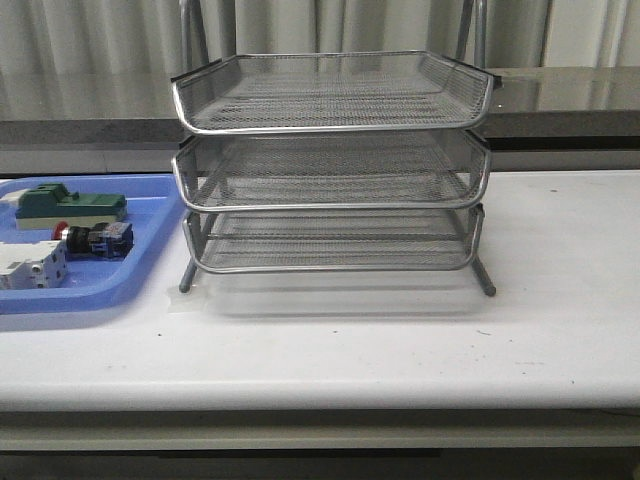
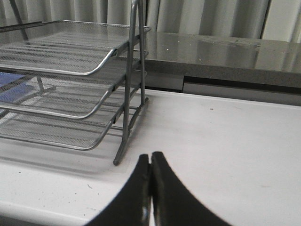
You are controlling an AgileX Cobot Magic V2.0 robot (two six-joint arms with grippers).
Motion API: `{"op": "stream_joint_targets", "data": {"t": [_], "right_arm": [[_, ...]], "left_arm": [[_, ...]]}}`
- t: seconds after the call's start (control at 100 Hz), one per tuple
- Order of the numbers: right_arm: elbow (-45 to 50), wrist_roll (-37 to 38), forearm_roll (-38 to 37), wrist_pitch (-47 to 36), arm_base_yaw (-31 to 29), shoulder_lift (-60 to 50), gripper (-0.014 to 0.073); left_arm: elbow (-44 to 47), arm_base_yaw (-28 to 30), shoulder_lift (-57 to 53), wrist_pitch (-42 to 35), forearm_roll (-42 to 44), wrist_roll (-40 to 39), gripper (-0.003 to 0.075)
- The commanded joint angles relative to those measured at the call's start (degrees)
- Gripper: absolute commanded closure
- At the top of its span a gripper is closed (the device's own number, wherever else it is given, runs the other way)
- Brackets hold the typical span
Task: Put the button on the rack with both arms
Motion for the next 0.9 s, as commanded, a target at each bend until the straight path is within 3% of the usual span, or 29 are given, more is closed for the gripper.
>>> {"op": "stream_joint_targets", "data": {"t": [0.0, 0.18, 0.41, 0.79, 0.89], "right_arm": [[-0.94, -0.19, -0.35, -7.09, -0.46, -1.1, 0.0663], [-2.23, -0.19, 0.96, -7.85, -0.46, -1.05, 0.0663], [-12.14, -0.19, 8.5, 5.92, -0.46, 2.9, 0.0663], [-33.61, -0.19, 12.09, 32.06, -0.46, 27.93, 0.0663], [-36.83, -0.19, 14.28, 34.18, -0.46, 34.26, 0.0663]], "left_arm": [[2.48, 0.17, -1.87, -4.88, -0.51, -0.37, 0.074], [2.48, 0.17, -1.87, -4.88, -0.51, -0.37, 0.074], [2.48, 0.17, -1.87, -4.88, -0.51, -0.37, 0.074], [2.48, 0.17, -1.87, -4.88, -0.51, -0.37, 0.074], [2.48, 0.17, -1.87, -4.88, -0.51, -0.37, 0.074]]}}
